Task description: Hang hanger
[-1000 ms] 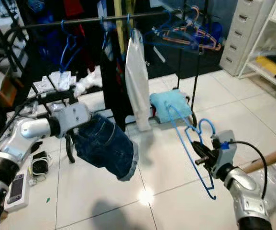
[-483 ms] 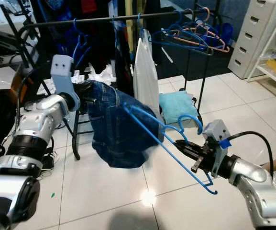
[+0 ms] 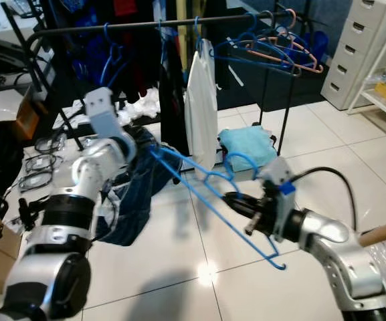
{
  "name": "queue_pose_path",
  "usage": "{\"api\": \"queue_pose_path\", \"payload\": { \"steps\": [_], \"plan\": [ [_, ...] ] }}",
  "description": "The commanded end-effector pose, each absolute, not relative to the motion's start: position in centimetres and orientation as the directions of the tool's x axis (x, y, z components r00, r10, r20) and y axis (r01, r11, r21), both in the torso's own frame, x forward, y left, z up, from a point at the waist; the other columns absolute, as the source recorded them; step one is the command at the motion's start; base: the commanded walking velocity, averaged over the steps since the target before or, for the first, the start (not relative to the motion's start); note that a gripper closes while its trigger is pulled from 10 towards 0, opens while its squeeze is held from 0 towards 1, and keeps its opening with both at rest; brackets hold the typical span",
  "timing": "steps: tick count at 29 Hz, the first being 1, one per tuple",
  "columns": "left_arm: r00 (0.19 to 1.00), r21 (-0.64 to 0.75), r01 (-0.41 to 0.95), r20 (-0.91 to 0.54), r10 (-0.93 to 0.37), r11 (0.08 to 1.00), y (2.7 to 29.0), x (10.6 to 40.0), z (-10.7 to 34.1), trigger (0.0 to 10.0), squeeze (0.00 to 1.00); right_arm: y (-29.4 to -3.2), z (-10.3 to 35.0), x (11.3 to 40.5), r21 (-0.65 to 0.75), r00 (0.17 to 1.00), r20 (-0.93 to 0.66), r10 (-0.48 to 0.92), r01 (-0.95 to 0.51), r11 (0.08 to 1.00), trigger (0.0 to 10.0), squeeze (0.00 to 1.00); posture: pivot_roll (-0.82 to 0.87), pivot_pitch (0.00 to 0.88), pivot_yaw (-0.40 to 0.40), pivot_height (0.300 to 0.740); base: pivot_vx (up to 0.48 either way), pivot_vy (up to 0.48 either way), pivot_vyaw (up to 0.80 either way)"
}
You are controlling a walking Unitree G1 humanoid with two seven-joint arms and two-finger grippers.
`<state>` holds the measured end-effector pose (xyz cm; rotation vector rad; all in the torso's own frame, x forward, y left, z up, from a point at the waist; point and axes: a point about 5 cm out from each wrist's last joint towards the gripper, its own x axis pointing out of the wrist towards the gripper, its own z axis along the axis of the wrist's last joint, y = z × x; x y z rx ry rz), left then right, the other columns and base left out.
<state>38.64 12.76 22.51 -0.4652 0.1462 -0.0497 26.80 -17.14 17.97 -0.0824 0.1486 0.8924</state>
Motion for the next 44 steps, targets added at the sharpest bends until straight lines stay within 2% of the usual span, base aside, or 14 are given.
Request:
{"api": "queue_pose_path", "payload": {
  "steps": [1,6,7,11,13,22,28,31,39,40,44],
  "plan": [
    [0.996,-0.512,0.026,-0.065,-0.068,0.858,12.2,38.1,24.1,10.0,0.00,-16.0,18.2,26.9,0.026,0.613,-0.169,0.772,-0.780,0.625,10.0,0.00,-0.08,0.103,0.050,0.740,0.000,0.000,0.00],
    [0.996,-0.568,0.082,0.015,-0.090,0.819,11.1,37.7,25.8,10.0,0.00,-15.2,18.5,26.9,0.052,0.602,-0.174,0.779,-0.784,0.618,10.0,0.00,-0.08,0.103,0.048,0.740,0.000,0.000,0.00],
    [0.997,-0.571,0.078,0.056,-0.056,0.817,10.9,37.6,26.5,10.0,0.00,-14.8,18.6,26.9,0.061,0.598,-0.182,0.780,-0.785,0.616,10.0,0.00,-0.08,0.103,0.048,0.740,0.000,0.000,0.00],
    [0.997,-0.571,0.078,0.056,-0.056,0.817,10.9,37.6,26.5,10.0,0.00,-14.8,18.6,26.9,0.061,0.598,-0.182,0.780,-0.785,0.616,10.0,0.00,-0.08,0.103,0.048,0.740,0.000,0.000,0.00],
    [0.995,-0.613,0.083,0.094,-0.031,0.786,10.4,37.4,27.4,10.0,0.00,-14.4,18.9,27.1,0.077,0.606,-0.195,0.771,-0.774,0.628,10.0,0.00,-0.08,0.102,0.048,0.740,0.000,0.000,0.00],
    [0.997,-0.644,0.056,0.076,-0.009,0.763,9.7,37.1,27.8,10.0,0.00,-13.6,20.2,26.8,0.092,0.600,-0.159,0.784,-0.781,0.617,10.0,0.00,-0.08,0.103,0.051,0.740,0.000,0.000,0.00],
    [0.998,-0.668,0.049,0.054,-0.017,0.743,9.1,36.4,28.0,10.0,0.00,-13.1,21.2,27.7,0.071,0.668,-0.144,0.730,-0.729,0.681,10.0,0.00,-0.08,0.104,0.052,0.740,0.000,0.000,0.00],
    [0.999,-0.694,0.047,0.045,-0.022,0.718,8.7,36.1,28.2,10.0,0.00,-14.0,22.6,30.0,0.075,0.816,-0.099,0.570,-0.565,0.822,10.0,0.00,-0.08,0.103,0.046,0.740,0.000,0.000,0.00],
    [0.999,-0.700,0.032,0.039,-0.007,0.713,8.9,36.0,28.3,10.0,0.00,-14.5,22.9,30.7,0.105,0.865,-0.098,0.492,-0.482,0.870,10.0,0.00,-0.08,0.102,0.042,0.740,0.000,0.000,0.00],
    [0.999,-0.704,0.028,0.037,-0.004,0.710,8.9,36.0,28.4,10.0,0.00,-14.9,22.5,31.0,0.140,0.893,-0.133,0.430,-0.412,0.900,10.0,0.00,-0.08,0.100,0.041,0.740,0.000,0.000,0.00],
    [0.999,-0.712,0.037,0.039,-0.014,0.701,8.8,35.9,28.4,10.0,0.00,-15.3,22.0,31.3,0.156,0.907,-0.162,0.388,-0.365,0.918,10.0,0.00,-0.08,0.099,0.040,0.740,0.000,0.000,0.00]
  ]
}}
